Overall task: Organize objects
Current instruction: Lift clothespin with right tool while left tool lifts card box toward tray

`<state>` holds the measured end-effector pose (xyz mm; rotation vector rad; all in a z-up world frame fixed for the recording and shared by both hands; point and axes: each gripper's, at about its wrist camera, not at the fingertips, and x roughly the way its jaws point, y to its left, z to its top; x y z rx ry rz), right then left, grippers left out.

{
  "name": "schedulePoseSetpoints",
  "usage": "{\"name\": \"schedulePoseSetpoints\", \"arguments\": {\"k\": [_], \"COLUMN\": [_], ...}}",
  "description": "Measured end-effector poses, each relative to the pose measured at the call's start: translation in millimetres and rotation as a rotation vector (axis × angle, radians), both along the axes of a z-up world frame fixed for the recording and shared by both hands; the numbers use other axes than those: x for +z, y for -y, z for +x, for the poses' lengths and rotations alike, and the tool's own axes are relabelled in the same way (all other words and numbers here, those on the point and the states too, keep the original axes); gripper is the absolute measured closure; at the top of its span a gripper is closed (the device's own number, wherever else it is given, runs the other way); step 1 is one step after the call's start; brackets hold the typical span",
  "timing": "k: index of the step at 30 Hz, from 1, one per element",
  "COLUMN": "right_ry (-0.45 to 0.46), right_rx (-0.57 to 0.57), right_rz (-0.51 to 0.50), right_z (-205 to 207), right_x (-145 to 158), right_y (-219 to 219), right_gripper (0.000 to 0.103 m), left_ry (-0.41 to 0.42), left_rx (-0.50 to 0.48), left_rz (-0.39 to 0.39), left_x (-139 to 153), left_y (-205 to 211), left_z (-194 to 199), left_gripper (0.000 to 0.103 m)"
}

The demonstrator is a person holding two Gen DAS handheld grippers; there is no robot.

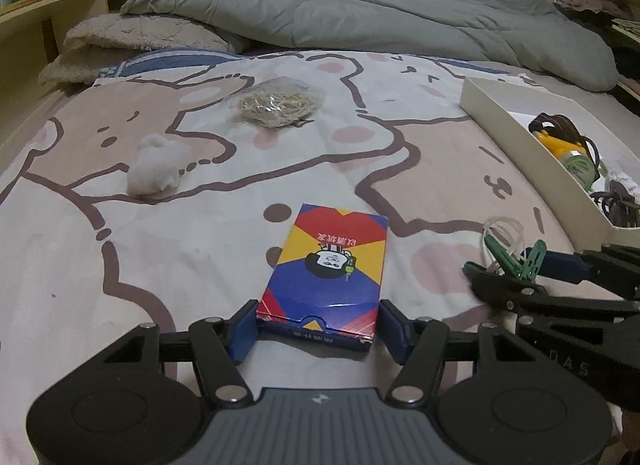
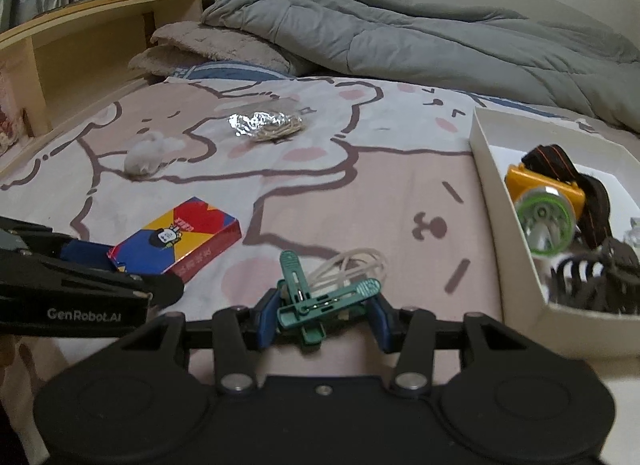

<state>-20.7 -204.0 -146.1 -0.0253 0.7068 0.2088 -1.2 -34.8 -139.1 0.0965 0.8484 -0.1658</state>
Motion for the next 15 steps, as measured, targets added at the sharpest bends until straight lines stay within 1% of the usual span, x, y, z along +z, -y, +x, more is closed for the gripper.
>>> {"name": "schedulePoseSetpoints", "arguments": {"k": [4, 6, 8, 12, 14, 15], "right_ry": [0.0, -0.003, -0.008, -0.012, -0.012, -0.011], "right_rx": [-0.003, -0.008, -0.011, -0.009, -0.007, -0.005], "right_rz": [-0.005, -0.004, -0.004, -0.012, -0.016, -0.018], "right_z": [-2.9, -1.5, -0.5, 0.2, 0.0, -0.3], "right_x": [0.5, -0.2, -1.3, -2.9, -3.2, -2.9], "right_y": [-2.0, -2.5, -2.6, -3.0, -3.0, -3.2], "right_gripper": [0.055, 0.055, 0.055, 0.055, 0.055, 0.055], "left_ry": [-0.01, -0.003, -0.001, -0.017, -0.02, -0.021], "left_rx": [0.007, -0.003, -0.02, -0.044, -0.051, -0.052], "left_rz": [-0.023, -0.018, -0.006, 0.022, 0.033, 0.029], "left_x": [0.1, 0.5, 0.2, -4.5, -4.6, -3.6], "left_y": [-0.4, 2.2, 5.9, 11.5, 11.5, 10.7], "left_z": [10.7, 15.5, 20.7, 30.9, 32.0, 31.5], "left_gripper": [0.039, 0.038, 0.033, 0.034, 0.039, 0.039]}}
